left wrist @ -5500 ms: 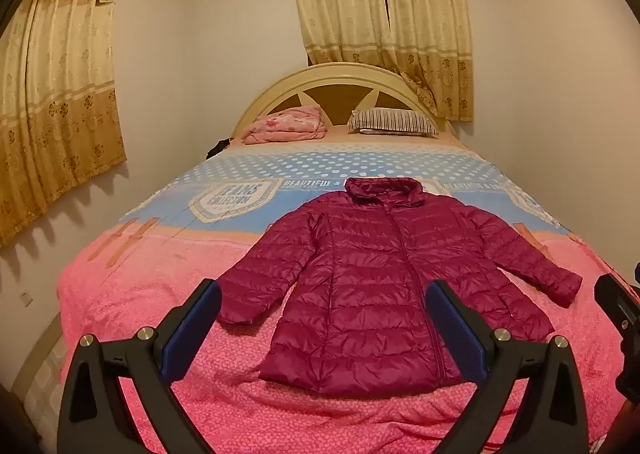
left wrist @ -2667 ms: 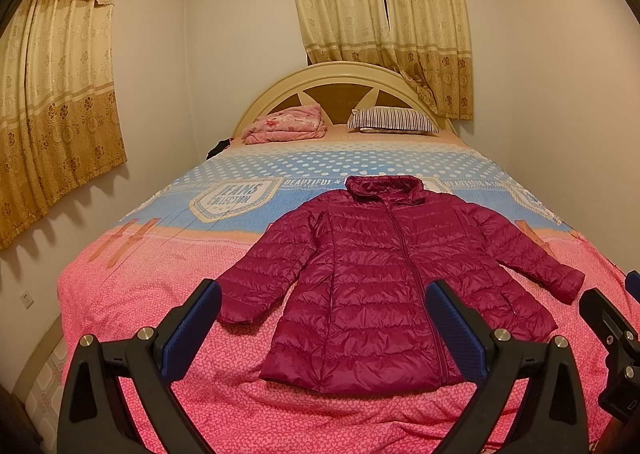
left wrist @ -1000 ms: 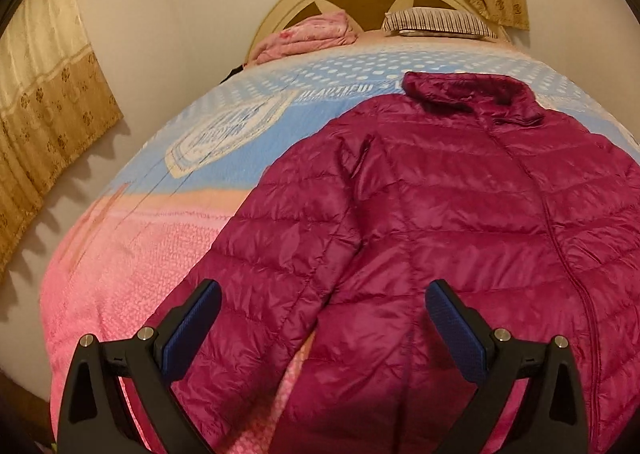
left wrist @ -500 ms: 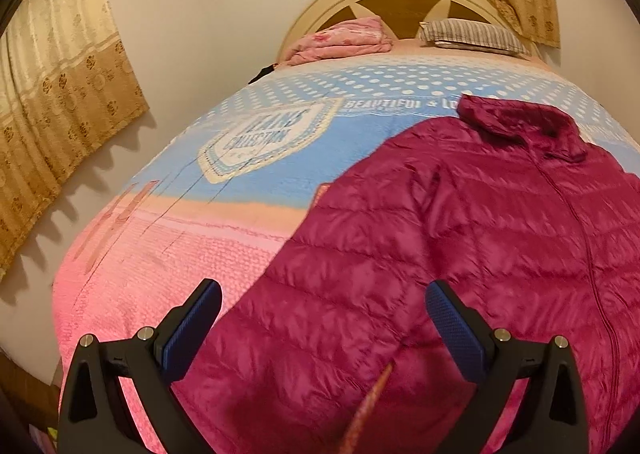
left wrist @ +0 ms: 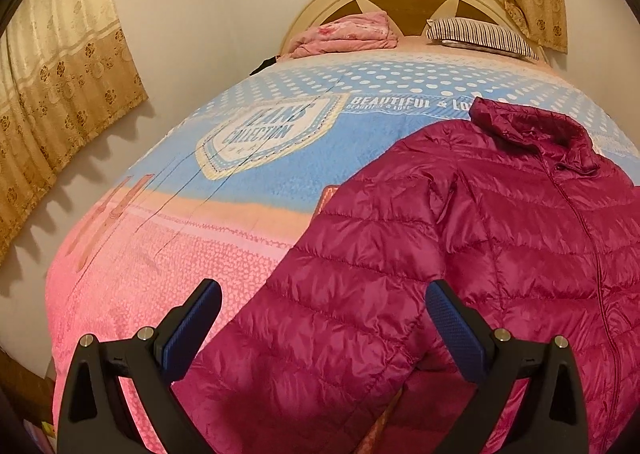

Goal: Fold large clothes

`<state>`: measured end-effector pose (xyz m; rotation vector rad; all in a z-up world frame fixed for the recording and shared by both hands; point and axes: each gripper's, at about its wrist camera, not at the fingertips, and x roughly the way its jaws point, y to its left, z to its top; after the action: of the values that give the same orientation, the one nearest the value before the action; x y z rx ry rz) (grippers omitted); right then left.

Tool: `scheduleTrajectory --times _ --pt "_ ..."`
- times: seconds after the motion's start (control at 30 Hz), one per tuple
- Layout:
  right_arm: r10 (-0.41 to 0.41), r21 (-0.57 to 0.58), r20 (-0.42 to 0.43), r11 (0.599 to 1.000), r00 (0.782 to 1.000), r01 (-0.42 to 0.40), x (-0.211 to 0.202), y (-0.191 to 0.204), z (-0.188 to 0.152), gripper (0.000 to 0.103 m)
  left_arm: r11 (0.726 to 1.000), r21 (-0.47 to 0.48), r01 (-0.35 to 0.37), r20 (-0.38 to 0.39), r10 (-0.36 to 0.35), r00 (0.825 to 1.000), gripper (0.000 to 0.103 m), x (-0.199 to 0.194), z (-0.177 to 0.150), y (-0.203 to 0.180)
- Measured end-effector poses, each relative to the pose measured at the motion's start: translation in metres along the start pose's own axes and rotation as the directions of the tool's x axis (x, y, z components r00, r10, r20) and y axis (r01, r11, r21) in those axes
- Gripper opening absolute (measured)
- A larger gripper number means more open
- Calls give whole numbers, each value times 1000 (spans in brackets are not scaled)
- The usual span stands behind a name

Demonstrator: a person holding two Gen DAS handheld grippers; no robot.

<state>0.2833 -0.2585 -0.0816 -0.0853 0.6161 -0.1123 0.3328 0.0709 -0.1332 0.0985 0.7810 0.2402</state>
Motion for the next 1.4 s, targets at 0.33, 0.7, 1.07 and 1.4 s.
scheduleTrajectory --times 0.33,0.7,1.07,1.4 --pt "77 -106 -78 991 994 -85 69 90 -10 15 1000 -24 -2 -10 1 1000 102 18 8 9" --pt "216 -195 -178 949 960 -249 60 139 -57 77 1000 -17 24 -4 -24 1000 102 16 18 -2" --pt "-46 -182 -114 983 992 25 47 47 -75 73 975 38 221 -31 -220 975 102 -3 34 -95" --pt "-121 23 -158 992 980 126 72 -19 -96 76 888 45 457 -136 -448 884 102 10 45 -192"
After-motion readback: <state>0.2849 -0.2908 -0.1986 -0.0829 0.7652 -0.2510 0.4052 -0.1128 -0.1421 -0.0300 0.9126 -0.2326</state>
